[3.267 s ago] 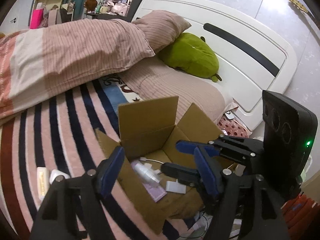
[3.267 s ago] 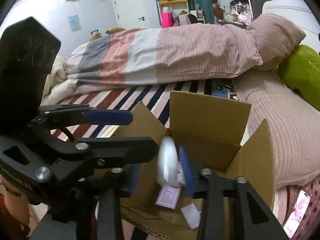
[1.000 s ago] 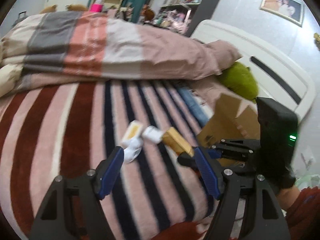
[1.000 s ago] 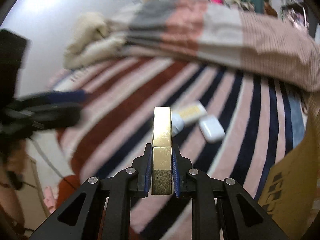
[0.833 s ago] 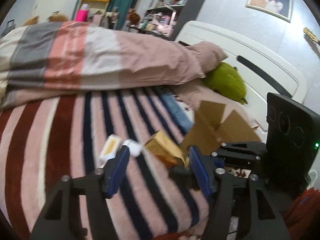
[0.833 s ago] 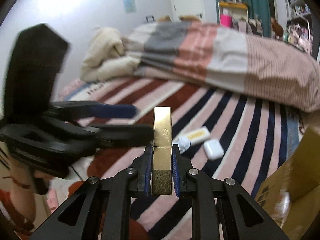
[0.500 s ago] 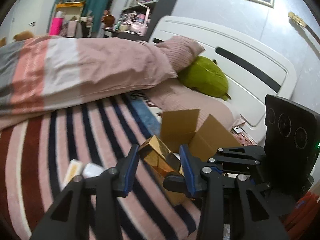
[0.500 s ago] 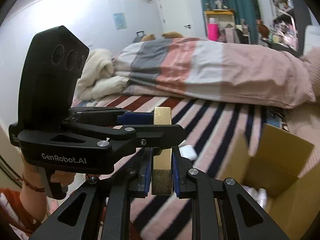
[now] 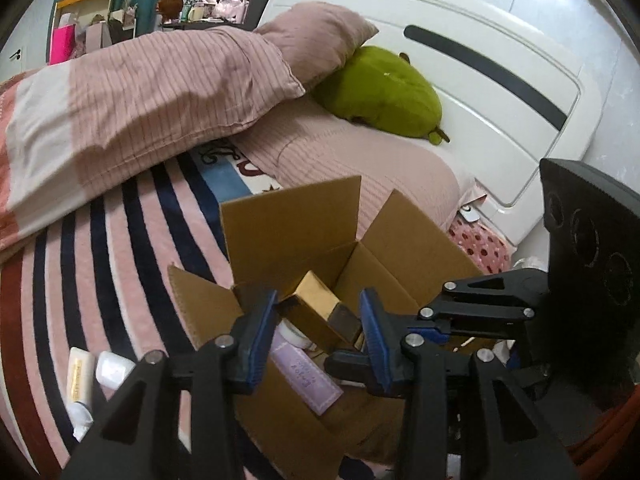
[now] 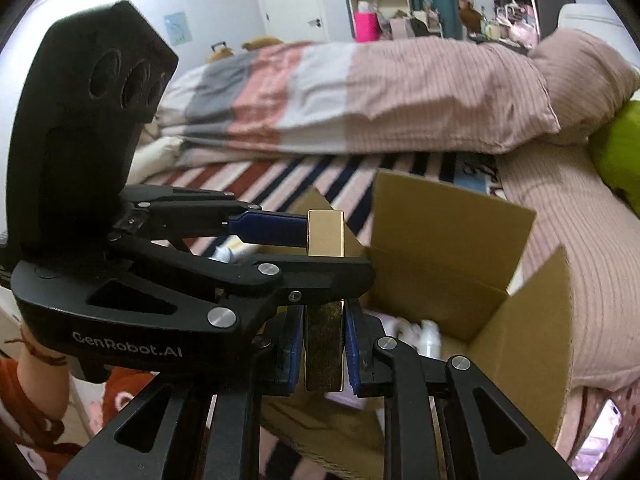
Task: Organize rigid objects
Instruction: 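Carry the gold bar into the cardboard box and release it, then move the right gripper back toward the remaining items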
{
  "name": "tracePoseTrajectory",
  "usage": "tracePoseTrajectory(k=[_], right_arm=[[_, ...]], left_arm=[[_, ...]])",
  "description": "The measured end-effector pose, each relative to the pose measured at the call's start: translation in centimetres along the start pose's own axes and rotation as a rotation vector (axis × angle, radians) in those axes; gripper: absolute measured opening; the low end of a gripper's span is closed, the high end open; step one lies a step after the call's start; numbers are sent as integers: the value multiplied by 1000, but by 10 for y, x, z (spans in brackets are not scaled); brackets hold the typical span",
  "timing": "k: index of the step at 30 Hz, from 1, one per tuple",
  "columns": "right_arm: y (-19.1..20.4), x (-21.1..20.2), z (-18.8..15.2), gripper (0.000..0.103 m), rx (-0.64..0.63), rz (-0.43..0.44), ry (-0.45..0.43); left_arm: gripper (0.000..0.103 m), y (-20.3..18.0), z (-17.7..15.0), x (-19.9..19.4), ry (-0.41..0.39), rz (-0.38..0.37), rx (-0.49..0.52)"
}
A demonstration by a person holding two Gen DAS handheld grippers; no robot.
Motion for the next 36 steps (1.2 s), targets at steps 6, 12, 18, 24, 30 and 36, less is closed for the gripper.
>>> tracePoseTrajectory(k=[6,12,18,24,30,36], right_arm=[[-7,-1,-5,22,-10,-49,29],[-3,-10,-3,36,-37,-65,14],[8,-12,0,52,-59,-83,15],[38,-7,11,60,-97,-63,3],[95,18,20,60,-145,33,-1],[157,73,12,61,-182,165,70]], left_arm=[[70,5,-3,-1,1,65,9],[81,8,-1,-24,-40,94,24],[81,15,-1,-55,-82,113,12],[81,42,-8,-97,-135,150,-14],[81,100,-30,-154,-188,268,-66],[81,167,-78,-198,-180,407,-134]])
Point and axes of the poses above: each gripper's, at about its wrist camera, not at the fingertips, and x roughly the way its jaws point, y to its left, z to its top, the point moved 5 cm from there along x, roughly the way its jaws point, and after that the axes turned 12 degrees about -y, right-handed, at the moved point
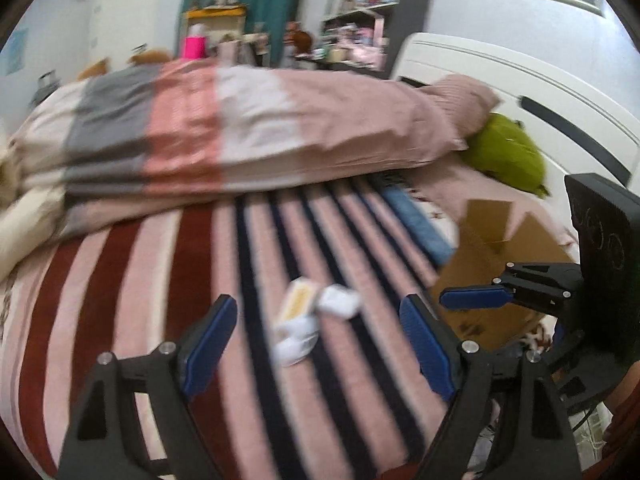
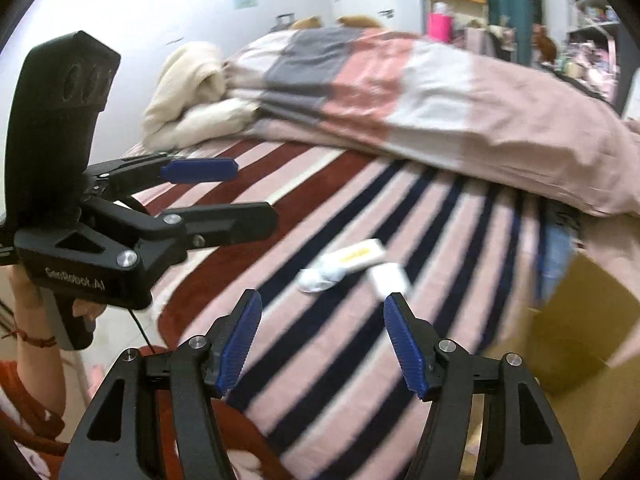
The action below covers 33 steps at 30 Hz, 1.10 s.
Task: Organize rigid objects
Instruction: 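Move the right gripper back toward the remaining items, then lower the right gripper and grasp the white-and-blue lens case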
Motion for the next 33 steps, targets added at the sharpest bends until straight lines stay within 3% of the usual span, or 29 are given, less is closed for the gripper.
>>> tracePoseTrajectory(k=[6,13,18,20,22,28,33], right_arm=[[14,70,-19,61,55,74,81],[6,139,-43,61,-21,-33,91],[2,162,-49,61,-89,-70,86],[2,166,-51,61,-105,-84,89],[2,167,-52,53,-112,-86,88],[6,146,-50,53,-114,-64,59],[19,112,-44,53,-101,-6,35]], left_arm=[[81,56,-42,-1,44,66,-83],[81,84,-74,5,86,89,-157],[81,87,-82,5,98,88,-169],[81,87,-83,6,100,87,-171],[81,86,-83,5,100,85,-173],[81,81,-79,4,97,73,-170],[81,60,-69,6,100,9,-159]])
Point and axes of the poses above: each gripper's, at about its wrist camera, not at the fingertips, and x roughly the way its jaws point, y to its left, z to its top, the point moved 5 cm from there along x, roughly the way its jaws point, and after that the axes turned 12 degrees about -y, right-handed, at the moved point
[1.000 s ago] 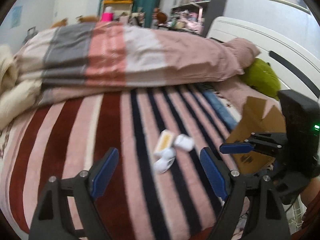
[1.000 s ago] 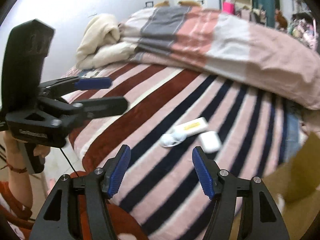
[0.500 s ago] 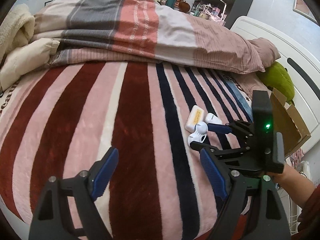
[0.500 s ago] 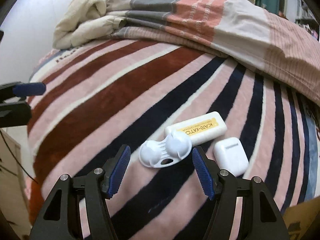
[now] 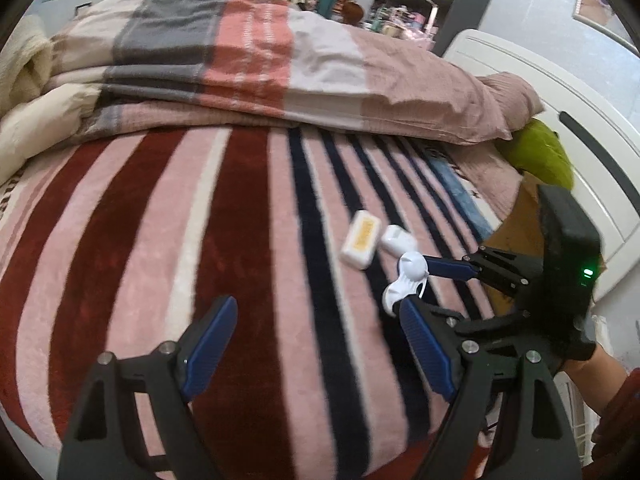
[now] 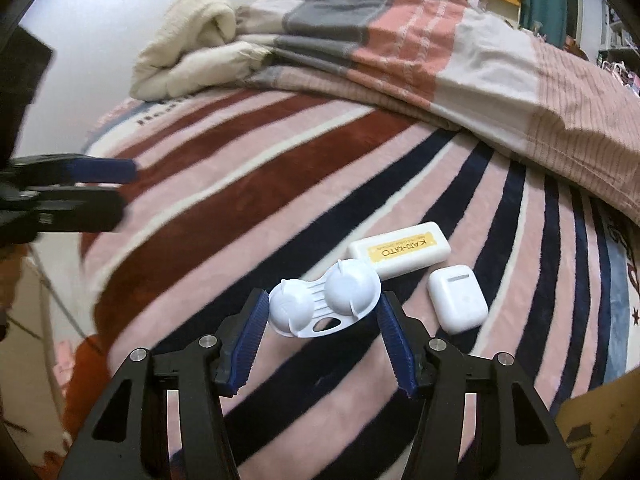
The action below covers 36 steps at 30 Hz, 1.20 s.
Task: Organize rigid objects
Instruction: 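Lower the right gripper and grasp the white-and-blue lens case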
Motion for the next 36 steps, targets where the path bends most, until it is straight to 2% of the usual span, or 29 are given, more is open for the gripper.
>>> tracePoseTrajectory(k=[2,4,6,8,9,11,15,17,18,20,22,28,33,35,36], right_arm=[[4,-14,5,52,-4,20,-22],[8,-32,12,20,-5,46,-46],[10,-44,18,20,0,66,-52],[8,-56,23,20,-15,50,-80],[4,-59,23,20,-30,12,-78],[-2,-61,19,20,-5,4,-67],[-4,-52,1,38,59,71,-23],[1,-43,-6,39,68,90,2],[6,-36,-10,40,79,125,21],[24,-20,-16,49,105,227,54],[36,-6,-19,61,97,261,72],[60,36,-34,62,3,276,140],[71,45,-37,64,-59,265,114],[74,45,-38,55,-89,243,109],[75,46,-38,43,-110,225,107]], left_arm=[[81,-18,7,1,2,-61,9],[81,-39,15,4,7,-134,14],[81,-60,22,9,13,-184,34],[81,-73,30,12,5,-154,60],[81,-75,32,12,0,-134,67],[81,-75,33,8,-8,-121,63],[81,-58,29,1,-9,-70,43],[81,-47,23,-3,-4,-37,34],[81,-41,21,-5,-2,-24,29],[81,-31,15,-9,1,-5,21],[81,-22,10,-14,1,8,11],[81,5,-5,-26,6,41,-22],[81,15,-12,-27,11,44,-44],[81,16,-13,-27,12,39,-48],[81,16,-13,-26,12,37,-50]])
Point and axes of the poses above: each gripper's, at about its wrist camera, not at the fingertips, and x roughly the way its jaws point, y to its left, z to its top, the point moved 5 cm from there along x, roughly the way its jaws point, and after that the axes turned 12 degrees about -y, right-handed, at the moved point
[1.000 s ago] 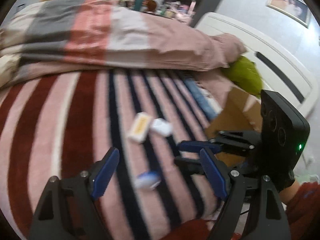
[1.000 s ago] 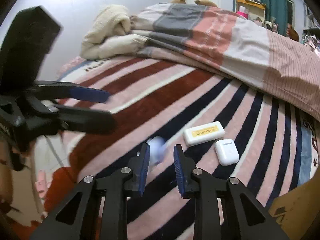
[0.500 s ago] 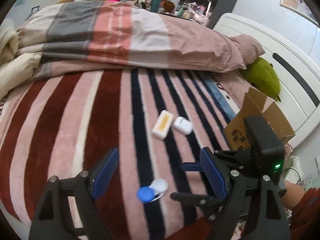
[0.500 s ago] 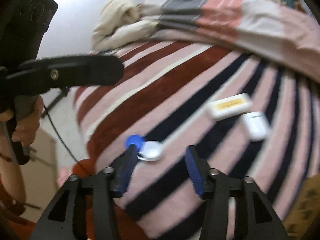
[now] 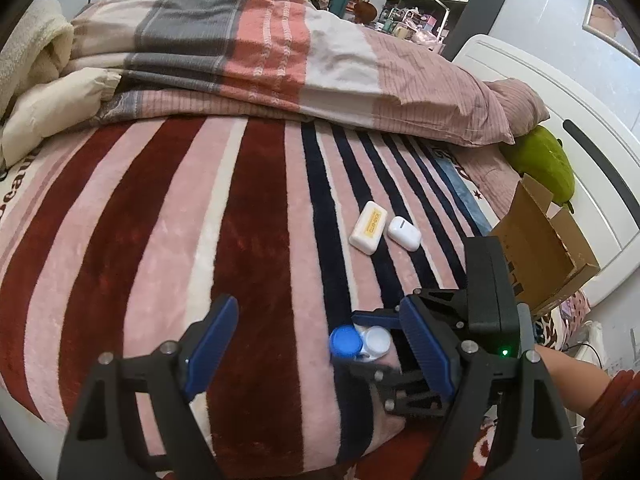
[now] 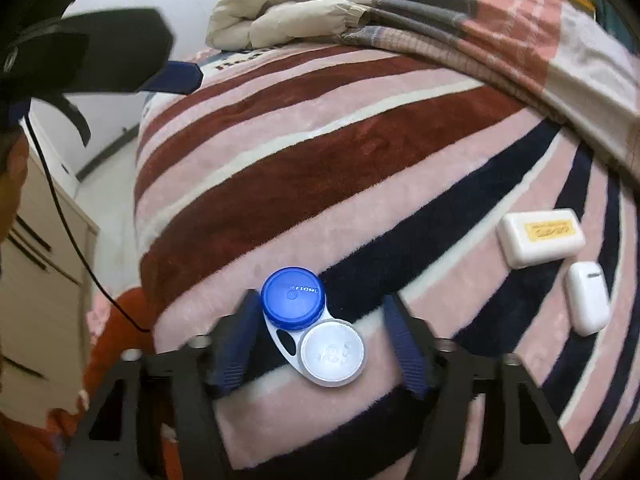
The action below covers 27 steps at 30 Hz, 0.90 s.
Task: Organize rigid objects
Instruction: 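Lower the right gripper and grasp the white-and-blue lens case, then carry the lens case into the cardboard box and open the right gripper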
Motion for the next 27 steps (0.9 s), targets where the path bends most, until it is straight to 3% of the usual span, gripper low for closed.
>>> tracePoseTrajectory(k=[1,3,7,15,19,25,27], right_arm=[[0,-1,-1,35,-15,-25,1],[-5,-5,0,29,4,-54,-5],[-20,-15,-4,29,56,-108,-14],[-25,-25,-15,33,69,-94,2],[-23,-29,-18,28,47,-119,-14],[-14,-70,5,28,14,-151,-131],[-13,-94,18,28,10,-155,-188]], left_arm=[[81,0,0,0,0,-2,-1],[81,0,0,1,1,-5,-3],[81,-5,-1,1,2,-13,6],[81,-10,-2,2,15,-16,10],[81,-16,-2,3,24,-27,17],[81,-56,10,8,22,-144,45],[73,-75,18,10,13,-186,61]])
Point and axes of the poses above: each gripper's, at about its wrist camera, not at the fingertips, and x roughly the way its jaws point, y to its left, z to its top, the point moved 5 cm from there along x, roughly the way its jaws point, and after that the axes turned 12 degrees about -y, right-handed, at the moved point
